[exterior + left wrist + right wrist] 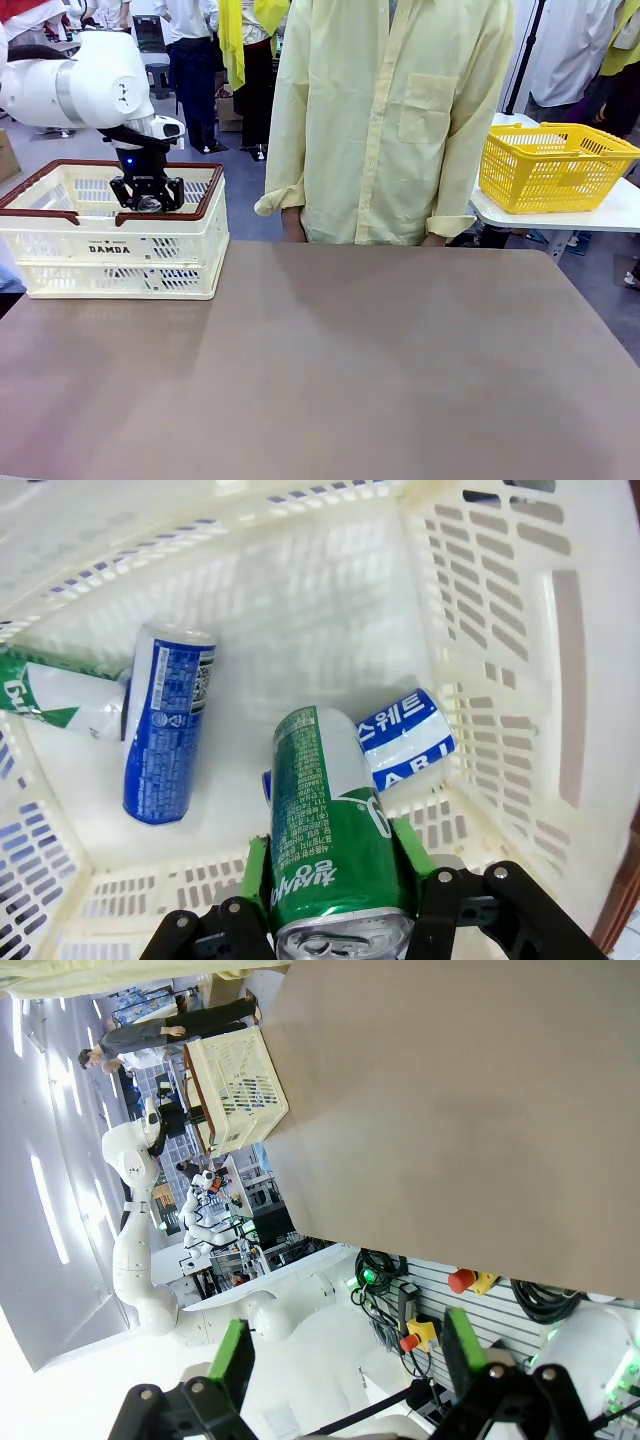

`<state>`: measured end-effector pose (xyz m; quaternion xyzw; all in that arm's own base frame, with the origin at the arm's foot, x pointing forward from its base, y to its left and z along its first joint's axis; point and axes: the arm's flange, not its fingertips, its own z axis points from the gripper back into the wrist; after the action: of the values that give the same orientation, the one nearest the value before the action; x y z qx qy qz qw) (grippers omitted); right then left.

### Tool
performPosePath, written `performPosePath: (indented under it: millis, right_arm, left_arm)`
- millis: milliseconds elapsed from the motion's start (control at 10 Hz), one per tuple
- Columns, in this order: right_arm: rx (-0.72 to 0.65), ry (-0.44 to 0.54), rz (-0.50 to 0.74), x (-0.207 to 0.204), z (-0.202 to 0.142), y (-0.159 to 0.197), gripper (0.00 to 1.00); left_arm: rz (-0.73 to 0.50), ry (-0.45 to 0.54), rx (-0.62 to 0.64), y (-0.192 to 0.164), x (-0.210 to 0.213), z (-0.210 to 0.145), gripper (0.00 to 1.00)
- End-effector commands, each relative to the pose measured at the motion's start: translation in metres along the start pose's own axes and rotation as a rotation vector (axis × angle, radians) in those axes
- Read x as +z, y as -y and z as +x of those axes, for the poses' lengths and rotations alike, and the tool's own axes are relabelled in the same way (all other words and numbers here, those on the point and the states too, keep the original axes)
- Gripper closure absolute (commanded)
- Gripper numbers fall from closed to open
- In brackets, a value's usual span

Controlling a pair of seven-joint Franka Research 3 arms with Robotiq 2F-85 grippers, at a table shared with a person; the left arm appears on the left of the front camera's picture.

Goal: Place the drinks into the Shopping basket.
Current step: Pick up one drink and place it into the Shopping basket.

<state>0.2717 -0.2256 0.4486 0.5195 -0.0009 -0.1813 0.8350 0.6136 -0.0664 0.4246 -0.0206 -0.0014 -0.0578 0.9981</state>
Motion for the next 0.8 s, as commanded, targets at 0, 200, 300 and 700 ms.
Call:
performPosePath:
  millis: [0,200,300,700]
  right_arm:
    - [-0.003,-0.004,0.000,-0.0001,-0.0022,-0.0014,0.00]
    - [-0.003,-0.004,0.000,-0.0001,-0.0022,-0.0014,0.00]
    - [-0.003,-0.004,0.000,-0.0001,-0.0022,-0.0014,0.00]
    - [-0.003,-0.004,0.000,-0.0001,-0.0022,-0.0014,0.00]
  left_arm:
    - [0.004,0.020,0.017,0.0011,0.0043,-0.0061,1.00]
    - [0.001,0.006,0.021,0.0019,0.0000,-0.0043,0.95]
    - [0.001,0.004,0.030,0.0020,-0.0009,-0.0038,0.47]
    - [-0.002,0.003,0.033,0.0020,0.0037,-0.0026,0.00]
